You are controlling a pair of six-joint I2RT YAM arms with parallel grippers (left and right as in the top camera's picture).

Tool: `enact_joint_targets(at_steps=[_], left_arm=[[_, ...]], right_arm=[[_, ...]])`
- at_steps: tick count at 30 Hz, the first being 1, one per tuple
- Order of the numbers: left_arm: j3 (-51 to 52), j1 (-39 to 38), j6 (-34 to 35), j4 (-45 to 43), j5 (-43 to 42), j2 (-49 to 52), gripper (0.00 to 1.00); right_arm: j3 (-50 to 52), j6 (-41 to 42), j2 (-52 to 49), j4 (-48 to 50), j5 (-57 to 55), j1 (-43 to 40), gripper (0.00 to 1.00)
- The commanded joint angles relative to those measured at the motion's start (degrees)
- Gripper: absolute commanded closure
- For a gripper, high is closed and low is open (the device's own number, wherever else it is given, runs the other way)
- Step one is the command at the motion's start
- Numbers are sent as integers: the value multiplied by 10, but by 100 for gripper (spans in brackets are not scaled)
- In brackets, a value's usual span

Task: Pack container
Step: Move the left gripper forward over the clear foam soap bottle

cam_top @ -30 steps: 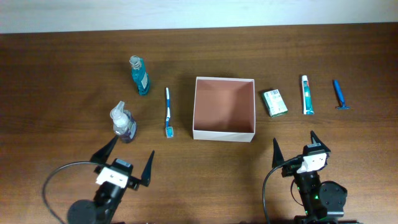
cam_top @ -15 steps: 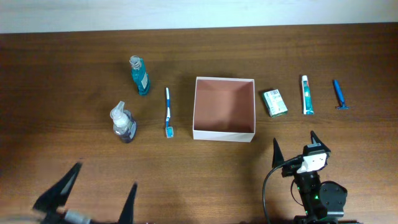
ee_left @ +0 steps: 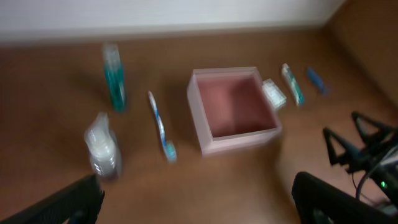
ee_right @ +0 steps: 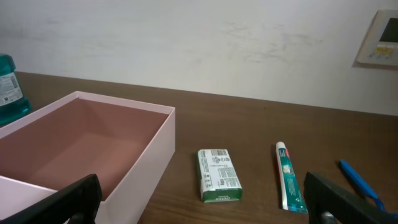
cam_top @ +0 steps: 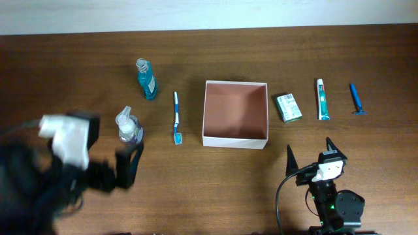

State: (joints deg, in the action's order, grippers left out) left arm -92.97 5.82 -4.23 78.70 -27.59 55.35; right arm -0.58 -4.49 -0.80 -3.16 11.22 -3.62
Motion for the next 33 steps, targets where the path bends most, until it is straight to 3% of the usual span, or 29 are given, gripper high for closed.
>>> enact_joint_targets(at_steps=[1, 5, 10, 33], left_arm=[[-11, 3, 2, 36, 31, 43, 1], [-11, 3, 65, 64, 169, 99, 1], [-11, 3, 49, 59, 226, 149, 1], [19, 2, 25, -19, 227, 363, 1]], right_arm=[[3, 2, 6, -4, -5, -3, 1], [3, 2, 6, -4, -5, -3, 1], [3, 2, 6, -4, -5, -3, 1], [3, 2, 6, -4, -5, -3, 1]])
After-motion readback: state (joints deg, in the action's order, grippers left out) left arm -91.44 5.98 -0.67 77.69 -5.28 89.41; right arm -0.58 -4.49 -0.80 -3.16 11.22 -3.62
